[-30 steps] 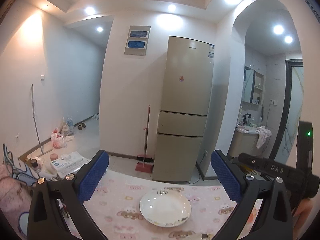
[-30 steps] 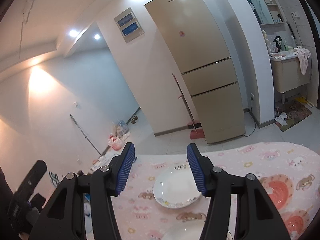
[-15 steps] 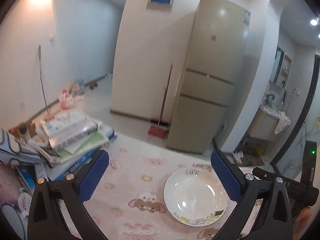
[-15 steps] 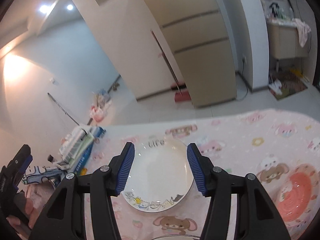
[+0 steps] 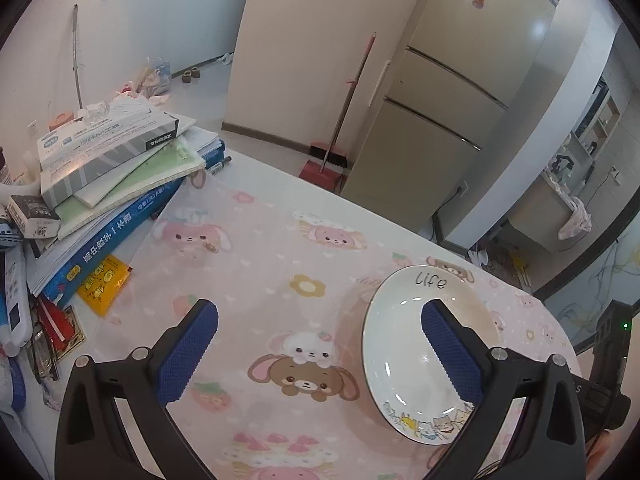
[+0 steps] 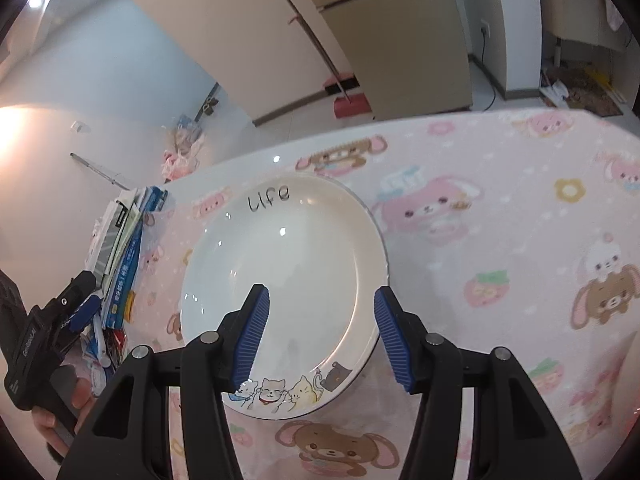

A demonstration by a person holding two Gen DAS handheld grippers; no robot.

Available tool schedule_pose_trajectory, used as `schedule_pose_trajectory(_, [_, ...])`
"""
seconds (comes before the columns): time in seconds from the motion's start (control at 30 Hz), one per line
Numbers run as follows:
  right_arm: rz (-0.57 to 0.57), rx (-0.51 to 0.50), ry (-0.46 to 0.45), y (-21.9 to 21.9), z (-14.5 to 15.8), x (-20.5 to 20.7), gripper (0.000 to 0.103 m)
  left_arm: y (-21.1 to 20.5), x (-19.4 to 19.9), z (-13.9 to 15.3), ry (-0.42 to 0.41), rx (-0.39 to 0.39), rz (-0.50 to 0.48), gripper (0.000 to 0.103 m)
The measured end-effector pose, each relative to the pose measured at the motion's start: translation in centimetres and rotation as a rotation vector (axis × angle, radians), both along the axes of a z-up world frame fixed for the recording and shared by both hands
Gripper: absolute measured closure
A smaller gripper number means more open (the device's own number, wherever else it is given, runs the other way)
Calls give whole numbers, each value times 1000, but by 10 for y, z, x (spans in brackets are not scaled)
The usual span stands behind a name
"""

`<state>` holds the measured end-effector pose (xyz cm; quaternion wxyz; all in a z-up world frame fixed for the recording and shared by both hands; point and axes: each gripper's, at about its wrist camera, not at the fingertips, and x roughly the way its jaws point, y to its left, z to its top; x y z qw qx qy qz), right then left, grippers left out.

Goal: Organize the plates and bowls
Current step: 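Close both grippers on the rim of the 'Life' plate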

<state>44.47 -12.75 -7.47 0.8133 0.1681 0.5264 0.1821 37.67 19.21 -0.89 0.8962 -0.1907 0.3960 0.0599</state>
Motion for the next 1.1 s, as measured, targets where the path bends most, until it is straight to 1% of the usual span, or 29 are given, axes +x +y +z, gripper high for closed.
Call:
schedule_pose_trajectory(0.13, [43,63,56,4,-16,2,49,2,4,-8,26,-14,-4,0])
schedule_pose_trajectory(0.17, [44,56,41,5,-14,0,49,1,5,-10,28,-16,-2,0])
schedule_pose_trajectory(0.23, [37,45,46,4,-13,-1,49,0,7,-12,28,-43,-22,0])
schedule_pose_trajectory(0.27, [25,57,49,0,-13,-1,49,-2,10,-15,27,-69,-48,0])
schedule_pose_trajectory(0.33, [4,76,49,-7,-10,-1,49,-7,12,-19,28,-89,-72,1])
schedule_pose_trajectory(0.43, [-17,77,26,-17,-2,0,49,-16,18,-30,61,-93,-99,9])
schedule_pose_trajectory(0.5, [-20,95,28,-22,0,0,49,-20,22,-39,86,-112,-112,14])
schedule_pose_trajectory(0.57, [-29,99,37,-24,1,2,49,-22,25,-48,111,-125,-119,25])
schedule_pose_trajectory(0.6, [-36,92,35,-26,1,2,49,-22,26,-53,119,-135,-125,27])
schedule_pose_trajectory(0.63, [-42,79,32,-26,1,3,50,-23,27,-55,123,-139,-128,31])
schedule_pose_trajectory(0.67, [-47,63,29,-27,2,3,51,-23,28,-58,126,-146,-130,39])
schedule_pose_trajectory(0.7, [-51,55,27,-27,1,4,52,-23,28,-59,127,-150,-131,44])
schedule_pose_trajectory(0.73, [-51,52,31,-27,0,5,55,-24,29,-61,130,-156,-137,55])
schedule_pose_trajectory(0.77, [-50,53,38,-27,-2,6,57,-25,31,-63,139,-160,-147,61])
schedule_pose_trajectory(0.8, [-45,56,47,-26,-4,7,61,-25,32,-66,150,-168,-153,62])
schedule_pose_trajectory(0.83, [-39,59,56,-26,-7,8,69,-25,33,-67,153,-170,-151,65])
schedule_pose_trajectory(0.87, [-35,52,63,-25,-9,9,71,-26,33,-68,157,-159,-147,71])
schedule_pose_trajectory(0.9, [-42,33,52,-25,-9,9,78,-28,34,-69,160,-151,-149,73])
schedule_pose_trajectory(0.93, [-44,17,44,-25,-8,9,81,-30,35,-70,163,-151,-157,78])
schedule_pose_trajectory(0.97, [-44,14,43,-26,-8,10,81,-32,35,-71,165,-155,-165,85])
schedule_pose_trajectory(1.07, [-48,28,50,-30,-10,11,84,-38,37,-76,178,-173,-186,88])
schedule_pose_trajectory(1.1, [-49,27,53,-30,-12,12,86,-40,38,-78,182,-171,-188,88])
